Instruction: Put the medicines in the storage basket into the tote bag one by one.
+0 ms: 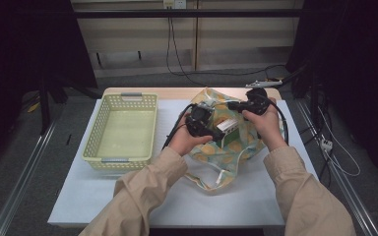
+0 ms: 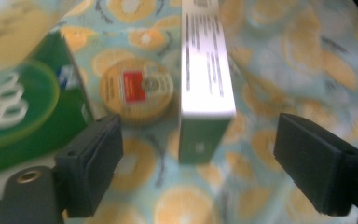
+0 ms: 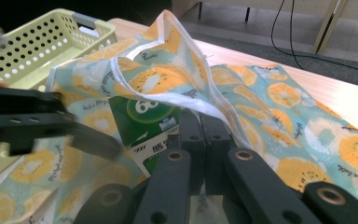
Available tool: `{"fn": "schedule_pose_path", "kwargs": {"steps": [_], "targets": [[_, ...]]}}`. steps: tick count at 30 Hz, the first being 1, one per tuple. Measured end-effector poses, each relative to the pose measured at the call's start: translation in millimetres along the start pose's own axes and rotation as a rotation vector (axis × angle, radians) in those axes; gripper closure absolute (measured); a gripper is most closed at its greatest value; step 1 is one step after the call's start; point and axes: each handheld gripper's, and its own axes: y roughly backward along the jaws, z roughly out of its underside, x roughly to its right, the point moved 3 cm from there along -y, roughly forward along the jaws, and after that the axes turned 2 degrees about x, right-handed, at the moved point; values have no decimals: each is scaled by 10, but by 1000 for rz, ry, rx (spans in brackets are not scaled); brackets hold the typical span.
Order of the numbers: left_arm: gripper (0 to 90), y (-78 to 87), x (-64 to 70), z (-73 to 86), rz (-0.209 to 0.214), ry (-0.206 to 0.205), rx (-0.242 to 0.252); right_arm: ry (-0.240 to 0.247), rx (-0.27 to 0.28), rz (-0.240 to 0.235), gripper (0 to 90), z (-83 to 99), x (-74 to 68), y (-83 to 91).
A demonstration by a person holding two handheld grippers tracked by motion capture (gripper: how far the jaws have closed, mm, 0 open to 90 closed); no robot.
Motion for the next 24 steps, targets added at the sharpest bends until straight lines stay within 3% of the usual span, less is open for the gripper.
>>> {"fn": "schedule_pose_path", "kwargs": {"steps": [6,16,20,23,24], "targets": [[145,131,65,257,32,-19,-30,2,-5,-4,897,41,-31,-15],[149,-60,159,583,90,-57,-101,-2,-9,-15,896,76,-45,-31],[201,-117,174,658,100,-88,-140,-3,-10,-13,896,72,-39,-22],[286,-131,168,681,73,-134,-157,-6,-7,-14,896,73,-34,-18],[323,-137,165,681,78,-131,-149,-4,-8,-15,896,76,-34,-20]]}}
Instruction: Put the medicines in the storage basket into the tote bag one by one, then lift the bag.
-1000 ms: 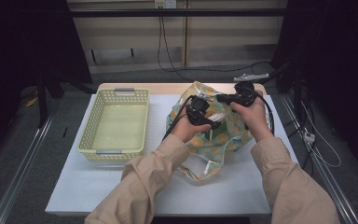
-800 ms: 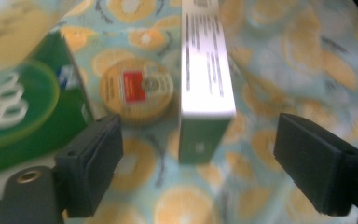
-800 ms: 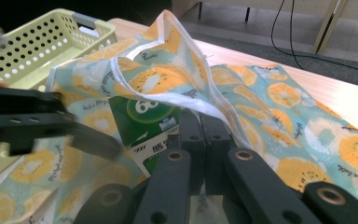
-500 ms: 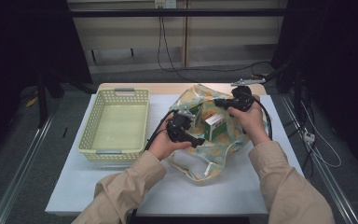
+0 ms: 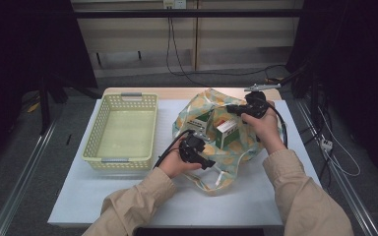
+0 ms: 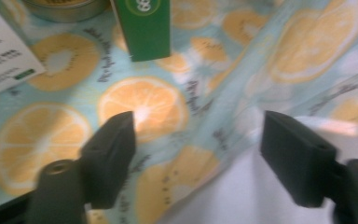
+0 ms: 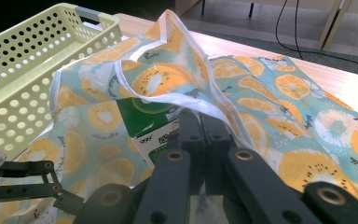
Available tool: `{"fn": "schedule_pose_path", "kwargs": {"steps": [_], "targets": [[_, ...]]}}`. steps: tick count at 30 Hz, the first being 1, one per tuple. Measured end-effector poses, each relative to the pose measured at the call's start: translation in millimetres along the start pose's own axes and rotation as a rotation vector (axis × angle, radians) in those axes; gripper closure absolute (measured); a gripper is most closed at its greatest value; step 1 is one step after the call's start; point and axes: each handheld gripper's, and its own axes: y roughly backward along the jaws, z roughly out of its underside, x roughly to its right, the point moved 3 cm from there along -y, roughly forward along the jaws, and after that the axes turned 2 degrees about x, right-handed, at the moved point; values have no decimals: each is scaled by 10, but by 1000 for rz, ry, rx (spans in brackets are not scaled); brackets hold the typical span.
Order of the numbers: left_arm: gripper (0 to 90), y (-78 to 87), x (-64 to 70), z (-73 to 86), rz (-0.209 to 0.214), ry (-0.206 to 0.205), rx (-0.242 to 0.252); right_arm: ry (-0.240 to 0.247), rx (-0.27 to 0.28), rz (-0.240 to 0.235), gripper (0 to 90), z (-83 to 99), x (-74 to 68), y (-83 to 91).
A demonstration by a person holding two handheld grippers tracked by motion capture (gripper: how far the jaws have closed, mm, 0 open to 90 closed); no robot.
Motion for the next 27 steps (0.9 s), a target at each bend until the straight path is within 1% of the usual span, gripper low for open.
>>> {"fn": "schedule_pose_path", "kwargs": {"steps": [1,2,3,4,5,6,8,9,10,11,12,14,15,16,18,19,20,23,25,27], "targets": [[362,2,-5,0,6,2,4,-1,0,0,896,4,1,-1],[411,6,-5,6,1,-3,-4,-4,3,-1,896,7,4,-1],[514,3,-6,16,1,-23,-17,-3,0,0,896,11,7,-2],[599,1,-5,24,4,-25,-22,-4,2,0,896,13,8,-1],[658,0,-4,33,12,-23,-35,-4,5,0,896,13,11,2],[761,-2,-2,40,10,-11,-43,-4,3,1,896,16,12,4],[891,25,-20,34,17,25,-33,-6,5,0,896,19,15,8],[900,55,-31,18,-3,33,-33,-6,5,0,896,19,16,11],[900,87,-40,-2,7,55,-15,-7,6,-1,896,18,15,16],[900,127,-37,-31,7,75,1,-7,5,-1,896,15,12,19],[900,182,-48,-67,5,63,3,-3,5,-2,896,10,10,23],[900,290,-60,-151,-4,78,28,-4,9,-3,896,-6,8,40],[900,349,-78,-193,-16,83,34,-3,12,-4,896,-17,10,50],[900,405,-91,-238,-16,90,50,-2,13,-2,896,-27,12,61],[900,532,-118,-333,-35,94,76,-4,16,-5,896,-47,12,80],[900,599,-130,-384,-39,97,89,-1,15,-4,896,-56,13,91],[900,664,-139,-439,-42,98,103,0,18,-4,897,-66,13,99],[900,872,-154,-623,-75,81,131,0,27,-4,896,-112,12,137],[900,1021,-165,-766,-104,62,151,5,32,-2,897,-159,9,171],[900,1179,-178,-920,-123,48,181,5,43,3,897,-218,13,216]]}}
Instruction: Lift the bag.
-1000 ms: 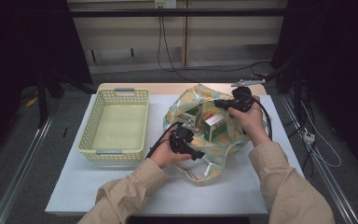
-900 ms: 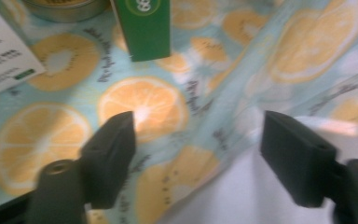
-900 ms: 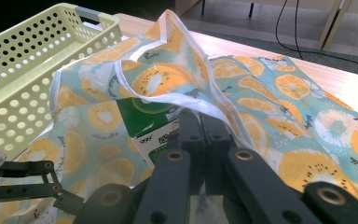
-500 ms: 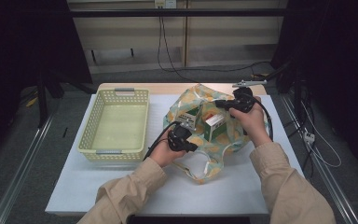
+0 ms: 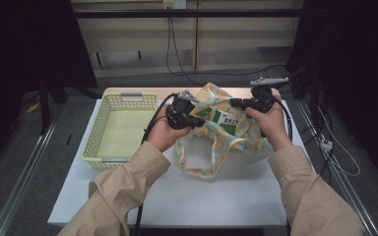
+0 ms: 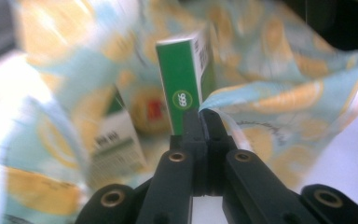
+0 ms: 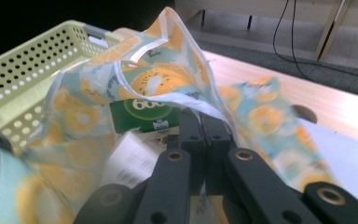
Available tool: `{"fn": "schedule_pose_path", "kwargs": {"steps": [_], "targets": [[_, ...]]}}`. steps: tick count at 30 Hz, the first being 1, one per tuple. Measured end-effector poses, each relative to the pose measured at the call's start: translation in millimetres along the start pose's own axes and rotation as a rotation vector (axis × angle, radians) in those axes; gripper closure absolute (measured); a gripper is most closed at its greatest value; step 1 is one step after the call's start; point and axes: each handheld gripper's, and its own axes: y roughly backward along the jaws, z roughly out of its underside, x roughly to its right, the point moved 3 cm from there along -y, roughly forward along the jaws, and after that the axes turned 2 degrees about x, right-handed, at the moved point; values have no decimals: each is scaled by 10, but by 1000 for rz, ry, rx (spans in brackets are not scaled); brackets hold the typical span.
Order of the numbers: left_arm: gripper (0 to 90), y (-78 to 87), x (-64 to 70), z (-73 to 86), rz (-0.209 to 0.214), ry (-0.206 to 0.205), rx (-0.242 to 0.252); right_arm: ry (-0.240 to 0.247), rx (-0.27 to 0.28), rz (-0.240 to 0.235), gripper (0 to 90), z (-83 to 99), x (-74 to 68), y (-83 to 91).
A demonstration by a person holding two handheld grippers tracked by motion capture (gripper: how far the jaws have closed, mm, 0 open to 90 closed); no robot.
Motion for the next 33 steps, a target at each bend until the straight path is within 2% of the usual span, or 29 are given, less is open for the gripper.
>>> {"fn": "schedule_pose_path", "kwargs": {"steps": [4,9,12,14,17,20,23,25,27,28,29,31,33], "targets": [[900,229,-30,-339,-41,-30,50,17,20,12,897,-163,-5,101],[900,437,-20,-695,-63,-58,111,32,39,25,897,-358,-6,209],[900,528,2,-857,-70,-71,145,32,60,30,897,-458,0,267],[900,544,16,-901,-62,-78,151,32,74,27,897,-515,-5,303],[900,497,19,-871,-52,-81,130,34,78,14,897,-554,-24,322],[900,427,17,-788,-25,-51,121,35,72,-3,894,-529,-69,305],[879,369,5,-684,-16,-36,114,12,64,-41,865,-463,-125,267],[757,334,-14,-601,3,28,122,-2,59,-68,797,-416,-171,246],[527,335,-41,-523,-8,73,113,-48,51,-113,635,-368,-226,234],[480,359,-55,-487,-12,78,120,-56,46,-130,554,-345,-263,235],[446,373,-63,-449,-14,91,128,-42,39,-124,488,-323,-295,241],[317,403,-68,-368,-29,104,114,-35,31,-117,372,-277,-338,267],[279,442,-50,-288,-17,107,103,-33,13,-125,294,-235,-370,311]]}}
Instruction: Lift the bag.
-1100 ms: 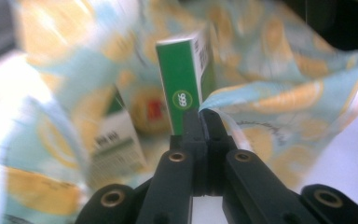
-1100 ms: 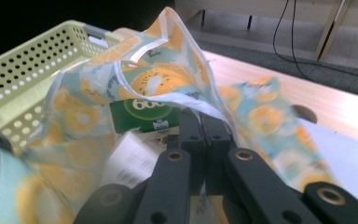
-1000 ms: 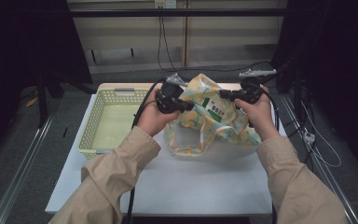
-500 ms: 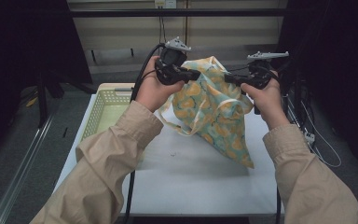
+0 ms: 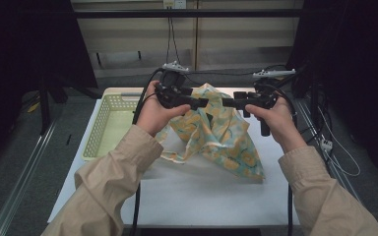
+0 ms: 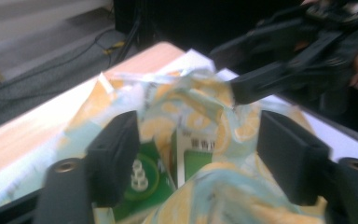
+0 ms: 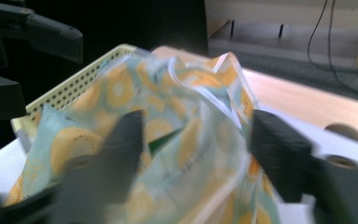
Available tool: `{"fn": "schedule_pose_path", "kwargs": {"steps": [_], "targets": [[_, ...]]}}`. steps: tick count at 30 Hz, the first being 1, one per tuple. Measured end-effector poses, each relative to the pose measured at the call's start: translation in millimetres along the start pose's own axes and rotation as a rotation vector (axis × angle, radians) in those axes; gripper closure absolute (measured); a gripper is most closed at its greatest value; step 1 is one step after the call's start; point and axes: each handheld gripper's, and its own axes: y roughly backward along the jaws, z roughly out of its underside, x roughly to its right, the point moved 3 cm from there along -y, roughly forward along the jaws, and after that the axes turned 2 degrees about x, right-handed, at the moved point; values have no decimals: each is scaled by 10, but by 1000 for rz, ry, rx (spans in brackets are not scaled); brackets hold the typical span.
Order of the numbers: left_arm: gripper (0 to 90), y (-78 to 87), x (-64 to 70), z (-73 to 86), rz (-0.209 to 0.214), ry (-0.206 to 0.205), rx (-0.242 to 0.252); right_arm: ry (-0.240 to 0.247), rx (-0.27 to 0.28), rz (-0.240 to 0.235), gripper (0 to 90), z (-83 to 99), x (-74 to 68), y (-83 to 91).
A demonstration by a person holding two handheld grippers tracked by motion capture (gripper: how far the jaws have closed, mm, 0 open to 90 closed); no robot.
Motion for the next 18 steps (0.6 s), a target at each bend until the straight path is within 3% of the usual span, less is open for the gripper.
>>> {"fn": "schedule_pose_path", "kwargs": {"steps": [2,8,12,18], "targets": [[219,63,6,71,15,17,7,3,-13,9,255,34,-14,67],[133,237,15,290,-1,-4,-2,32,-3,30,217,176,-2,301],[81,296,25,482,3,4,-11,39,-1,28,207,371,6,364],[73,364,7,818,-1,0,-24,77,-46,40,201,733,-4,411]]}}
